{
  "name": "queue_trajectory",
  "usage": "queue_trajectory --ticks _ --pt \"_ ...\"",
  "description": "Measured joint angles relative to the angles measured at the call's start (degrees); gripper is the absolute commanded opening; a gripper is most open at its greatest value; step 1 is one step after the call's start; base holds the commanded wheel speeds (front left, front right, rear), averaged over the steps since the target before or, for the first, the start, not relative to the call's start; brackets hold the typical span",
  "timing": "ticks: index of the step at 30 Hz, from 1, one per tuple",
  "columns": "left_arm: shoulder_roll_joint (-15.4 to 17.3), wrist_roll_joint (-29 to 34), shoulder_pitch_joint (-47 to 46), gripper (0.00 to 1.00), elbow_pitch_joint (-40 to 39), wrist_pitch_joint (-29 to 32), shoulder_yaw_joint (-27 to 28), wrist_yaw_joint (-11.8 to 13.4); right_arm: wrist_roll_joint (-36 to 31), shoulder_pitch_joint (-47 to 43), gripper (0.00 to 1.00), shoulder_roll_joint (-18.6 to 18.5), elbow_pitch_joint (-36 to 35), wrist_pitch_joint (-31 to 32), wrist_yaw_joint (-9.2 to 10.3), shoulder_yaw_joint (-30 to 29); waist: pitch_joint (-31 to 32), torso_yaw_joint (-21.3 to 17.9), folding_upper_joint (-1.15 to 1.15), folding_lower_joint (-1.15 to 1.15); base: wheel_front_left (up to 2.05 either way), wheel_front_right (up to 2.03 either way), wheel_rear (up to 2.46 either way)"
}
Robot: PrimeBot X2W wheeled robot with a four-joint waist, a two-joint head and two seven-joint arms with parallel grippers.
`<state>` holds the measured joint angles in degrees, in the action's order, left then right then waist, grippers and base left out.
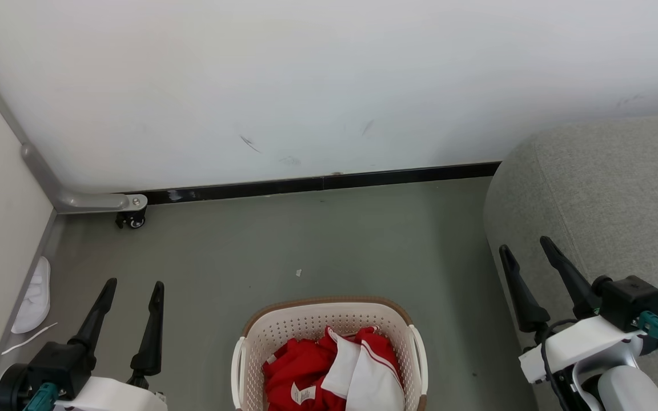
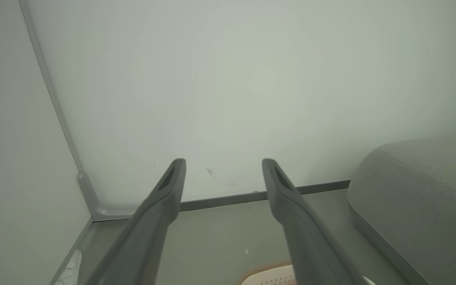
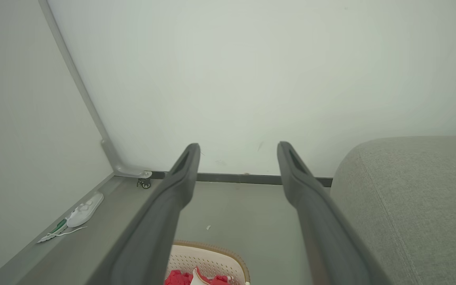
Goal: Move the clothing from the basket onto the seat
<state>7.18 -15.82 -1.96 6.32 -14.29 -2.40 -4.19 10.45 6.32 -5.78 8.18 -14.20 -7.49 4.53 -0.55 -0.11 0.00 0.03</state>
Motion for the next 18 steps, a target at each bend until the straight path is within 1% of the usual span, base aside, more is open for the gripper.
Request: queue_trajectory --ticks 18 --pt "-1.3 0.4 0.0 1.00 0.3 0.0 1.7 -0.6 -1.0 0.0 1.00 0.7 0.0 0.0 0.00 -0.4 -0.1 0.0 0.00 0.00 0.00 0.00 0.00"
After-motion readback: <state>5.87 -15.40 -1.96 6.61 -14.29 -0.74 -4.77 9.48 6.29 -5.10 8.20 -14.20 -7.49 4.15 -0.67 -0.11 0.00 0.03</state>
